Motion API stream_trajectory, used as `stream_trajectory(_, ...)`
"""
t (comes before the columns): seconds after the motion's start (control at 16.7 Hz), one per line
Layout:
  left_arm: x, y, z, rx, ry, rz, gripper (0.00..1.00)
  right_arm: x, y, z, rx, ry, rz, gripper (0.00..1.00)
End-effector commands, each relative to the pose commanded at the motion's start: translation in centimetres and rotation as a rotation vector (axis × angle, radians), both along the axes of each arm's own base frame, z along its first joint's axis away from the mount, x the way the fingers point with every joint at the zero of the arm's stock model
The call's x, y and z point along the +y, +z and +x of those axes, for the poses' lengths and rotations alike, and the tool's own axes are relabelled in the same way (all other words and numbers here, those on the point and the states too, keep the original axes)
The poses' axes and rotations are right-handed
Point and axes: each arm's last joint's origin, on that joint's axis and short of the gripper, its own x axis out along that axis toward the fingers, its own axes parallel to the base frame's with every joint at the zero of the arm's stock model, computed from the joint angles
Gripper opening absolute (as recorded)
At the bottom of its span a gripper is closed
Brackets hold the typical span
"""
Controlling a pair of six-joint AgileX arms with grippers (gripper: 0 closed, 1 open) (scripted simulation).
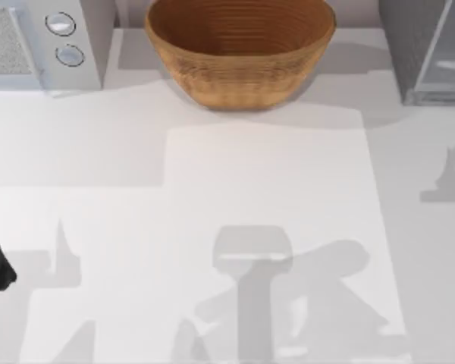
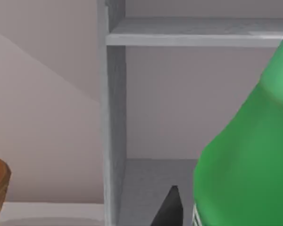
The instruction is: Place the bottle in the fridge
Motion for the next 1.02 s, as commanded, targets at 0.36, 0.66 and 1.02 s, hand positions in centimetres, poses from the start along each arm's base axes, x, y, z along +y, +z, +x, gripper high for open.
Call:
stream_trajectory(0.36,0.0,0.0,0.0,0.0,0.0,0.0,1.0,-3.7,-2.1,12.1,0.055,-0.012,0.001,0.01)
stream_trajectory(0.66,0.0,0.0,0.0,0.0,0.0,0.0,1.0,-7.1,-8.5,19.2,0.077,-0.009,0.008,0.01)
stream_trajectory(1.02,0.0,0.0,0.0,0.0,0.0,0.0,1.0,-8.8,-12.4,21.8,0.062,-0.005,0.01,0.01)
